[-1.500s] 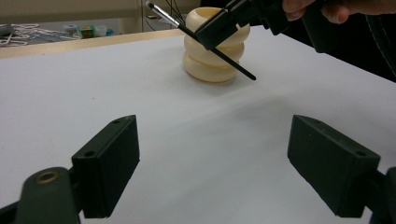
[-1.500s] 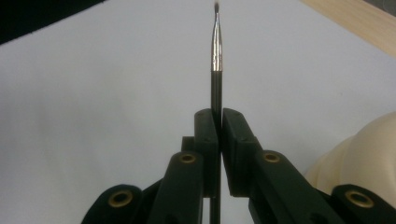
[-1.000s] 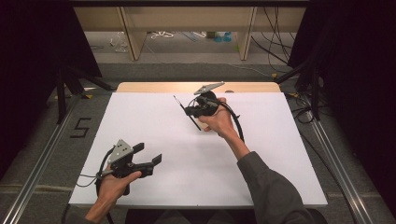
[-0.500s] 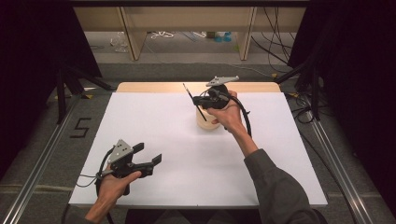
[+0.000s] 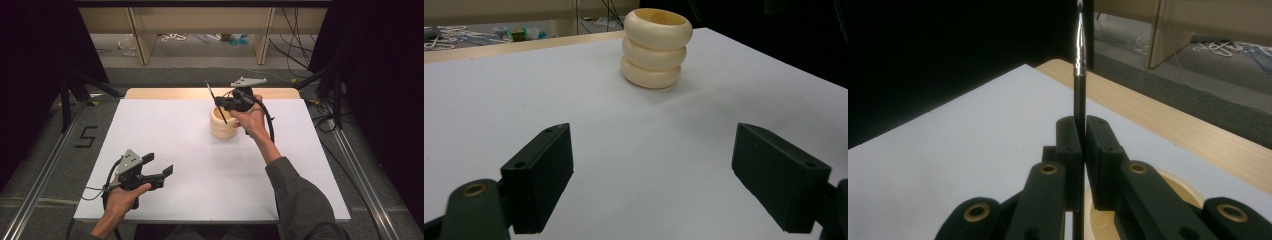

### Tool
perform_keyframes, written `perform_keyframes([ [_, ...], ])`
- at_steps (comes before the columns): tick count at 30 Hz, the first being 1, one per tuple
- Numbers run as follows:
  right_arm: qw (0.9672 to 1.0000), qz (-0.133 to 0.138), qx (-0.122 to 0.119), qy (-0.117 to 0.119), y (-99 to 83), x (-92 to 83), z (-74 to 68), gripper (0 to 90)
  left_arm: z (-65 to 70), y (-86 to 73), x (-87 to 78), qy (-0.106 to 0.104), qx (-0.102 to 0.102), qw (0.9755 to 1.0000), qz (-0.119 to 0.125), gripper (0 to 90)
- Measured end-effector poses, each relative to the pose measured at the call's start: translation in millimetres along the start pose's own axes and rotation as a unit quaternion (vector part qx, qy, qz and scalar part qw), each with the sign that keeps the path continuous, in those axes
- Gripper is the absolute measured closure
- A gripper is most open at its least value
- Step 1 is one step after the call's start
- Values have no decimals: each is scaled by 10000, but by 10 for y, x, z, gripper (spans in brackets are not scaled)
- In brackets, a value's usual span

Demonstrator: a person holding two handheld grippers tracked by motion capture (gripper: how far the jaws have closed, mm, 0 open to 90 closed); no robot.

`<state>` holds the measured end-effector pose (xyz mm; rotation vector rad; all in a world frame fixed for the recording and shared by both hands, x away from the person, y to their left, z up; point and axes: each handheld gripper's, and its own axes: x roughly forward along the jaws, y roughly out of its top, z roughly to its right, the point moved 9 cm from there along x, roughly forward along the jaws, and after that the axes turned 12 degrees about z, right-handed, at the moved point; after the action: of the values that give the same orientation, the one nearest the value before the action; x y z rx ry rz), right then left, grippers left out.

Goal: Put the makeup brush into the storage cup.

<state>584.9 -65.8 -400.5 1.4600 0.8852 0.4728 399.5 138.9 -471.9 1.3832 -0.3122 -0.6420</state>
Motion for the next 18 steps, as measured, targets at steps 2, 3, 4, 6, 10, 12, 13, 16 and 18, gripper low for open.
perform_keyframes([
  [2, 10000, 20, 24, -78, 1, -3, 38, 855, 0, -1, 1, -8, 8, 10000, 2, 161],
  [3, 9999, 92, -73, -105, 7, 5, 75, 856, 0, -1, 1, -18, 11, 10000, 3, 161],
  [4, 9999, 99, -49, -121, 5, 3, 89, 856, -2, 0, -1, -12, 15, 10000, -4, 161],
  [6, 9997, 138, -33, -181, 6, 9, 126, 855, -2, 2, 0, -8, 19, 10000, 2, 161],
  [10, 9995, 198, 6, -250, 17, 15, 164, 856, -2, 2, -1, 0, 12, 10000, -1, 161],
  [12, 9991, 271, -82, -305, 27, 32, 199, 856, -3, 4, 3, -46, 69, 10000, 15, 161],
  [13, 9992, 232, -119, -303, 28, 31, 206, 855, -5, 2, -3, -29, 78, 10000, -7, 162],
  [16, 9990, 241, -110, -369, 77, 34, 245, 855, -2, 1, -2, -14, 18, 10000, -5, 161],
  [18, 9988, 293, -98, -389, 104, 38, 269, 855, -8, 3, -1, -34, 95, 9999, -4, 161],
])
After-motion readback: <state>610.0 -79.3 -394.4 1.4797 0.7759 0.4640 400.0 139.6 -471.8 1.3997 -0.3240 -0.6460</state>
